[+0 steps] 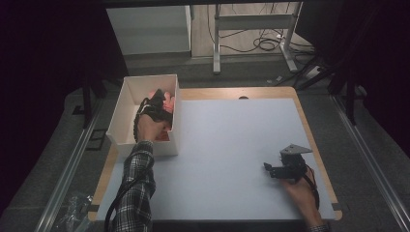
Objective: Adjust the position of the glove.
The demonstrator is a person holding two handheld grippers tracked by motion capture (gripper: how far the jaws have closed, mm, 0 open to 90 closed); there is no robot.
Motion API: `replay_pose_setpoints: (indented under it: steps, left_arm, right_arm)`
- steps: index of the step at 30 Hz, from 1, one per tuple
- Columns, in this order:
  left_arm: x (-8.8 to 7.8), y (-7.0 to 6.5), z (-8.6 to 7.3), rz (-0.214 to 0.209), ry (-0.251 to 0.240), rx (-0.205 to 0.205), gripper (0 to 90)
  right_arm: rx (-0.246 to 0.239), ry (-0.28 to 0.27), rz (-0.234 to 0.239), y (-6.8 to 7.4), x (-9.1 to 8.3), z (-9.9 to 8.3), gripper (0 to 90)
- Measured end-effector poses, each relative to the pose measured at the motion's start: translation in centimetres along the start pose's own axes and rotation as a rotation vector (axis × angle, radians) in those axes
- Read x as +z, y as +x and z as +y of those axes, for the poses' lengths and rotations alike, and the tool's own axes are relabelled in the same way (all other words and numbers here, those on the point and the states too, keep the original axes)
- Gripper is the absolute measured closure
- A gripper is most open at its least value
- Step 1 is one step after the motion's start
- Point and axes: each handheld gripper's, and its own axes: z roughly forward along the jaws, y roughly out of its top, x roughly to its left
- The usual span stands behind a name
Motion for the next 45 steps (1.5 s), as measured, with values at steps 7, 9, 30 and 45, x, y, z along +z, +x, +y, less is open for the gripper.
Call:
replay_pose_setpoints:
  steps: [7,9,30,45]
  left_arm:
    - [-1.2,0.2,-0.5,-0.022,-0.036,0.025,6.1]
    - [-1.6,0.3,-0.7,-0.021,-0.048,0.044,4.7]
    - [-4.7,0.9,-2.3,0.006,-0.158,0.112,3.0]
    - [-6.5,1.0,-4.1,-0.051,-0.252,0.156,3.0]
  right_arm:
    - [0.000,0.000,0.000,0.0,0.0,0.0,17.1]
    - [0.000,0.000,0.000,0.0,0.0,0.0,17.1]
    - [0.001,0.001,-0.001,0.0,0.0,0.0,17.1]
    - [-0.002,0.001,-0.003,0.0,0.0,0.0,17.1]
